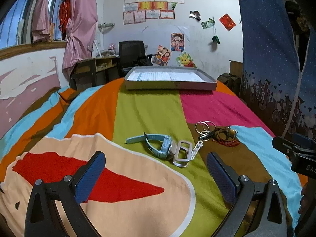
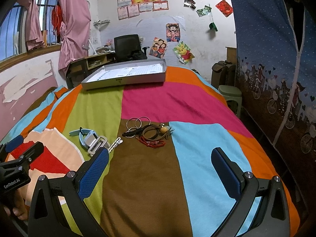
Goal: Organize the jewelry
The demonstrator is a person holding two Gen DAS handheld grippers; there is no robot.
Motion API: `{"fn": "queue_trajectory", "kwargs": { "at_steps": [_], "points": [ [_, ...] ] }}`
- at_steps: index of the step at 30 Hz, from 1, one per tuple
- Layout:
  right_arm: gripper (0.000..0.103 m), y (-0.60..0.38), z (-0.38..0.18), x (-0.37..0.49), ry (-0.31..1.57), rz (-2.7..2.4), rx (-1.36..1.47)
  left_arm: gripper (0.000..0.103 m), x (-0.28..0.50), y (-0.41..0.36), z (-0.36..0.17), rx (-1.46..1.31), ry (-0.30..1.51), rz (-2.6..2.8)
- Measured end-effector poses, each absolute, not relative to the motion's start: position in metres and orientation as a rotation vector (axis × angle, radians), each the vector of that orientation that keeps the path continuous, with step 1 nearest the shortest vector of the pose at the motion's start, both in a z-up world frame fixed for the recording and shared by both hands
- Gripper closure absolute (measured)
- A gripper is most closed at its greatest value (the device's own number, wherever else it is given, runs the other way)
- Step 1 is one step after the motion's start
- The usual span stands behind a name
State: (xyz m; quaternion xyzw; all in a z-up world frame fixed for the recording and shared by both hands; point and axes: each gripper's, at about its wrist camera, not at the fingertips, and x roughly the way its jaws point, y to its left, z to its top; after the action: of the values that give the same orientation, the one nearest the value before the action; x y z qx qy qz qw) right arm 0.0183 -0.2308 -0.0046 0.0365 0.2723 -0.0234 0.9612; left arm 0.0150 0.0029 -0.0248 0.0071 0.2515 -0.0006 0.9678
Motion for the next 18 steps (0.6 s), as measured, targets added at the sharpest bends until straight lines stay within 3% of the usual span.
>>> {"fn": "queue_trajectory", "kwargs": {
  "at_steps": [12,17,18],
  "points": [
    [0.001,-0.249,-0.019,0.059,0.624,0.118,0.082,0.0,0.075,0.016,-0.054,-0.046,0.653,-0.064],
    [0.002,-0.247,-0.028,0.089,0.648,0.201,0.095,0.018,0.107,0.018,-0.07,-0.075,0.708,-0.103],
    [0.007,-0.245,-0.029,0.094,0.649,0.219,0.098,0.024,0.112,0.019,-0.072,-0.08,0.72,-0.109]
  ]
}}
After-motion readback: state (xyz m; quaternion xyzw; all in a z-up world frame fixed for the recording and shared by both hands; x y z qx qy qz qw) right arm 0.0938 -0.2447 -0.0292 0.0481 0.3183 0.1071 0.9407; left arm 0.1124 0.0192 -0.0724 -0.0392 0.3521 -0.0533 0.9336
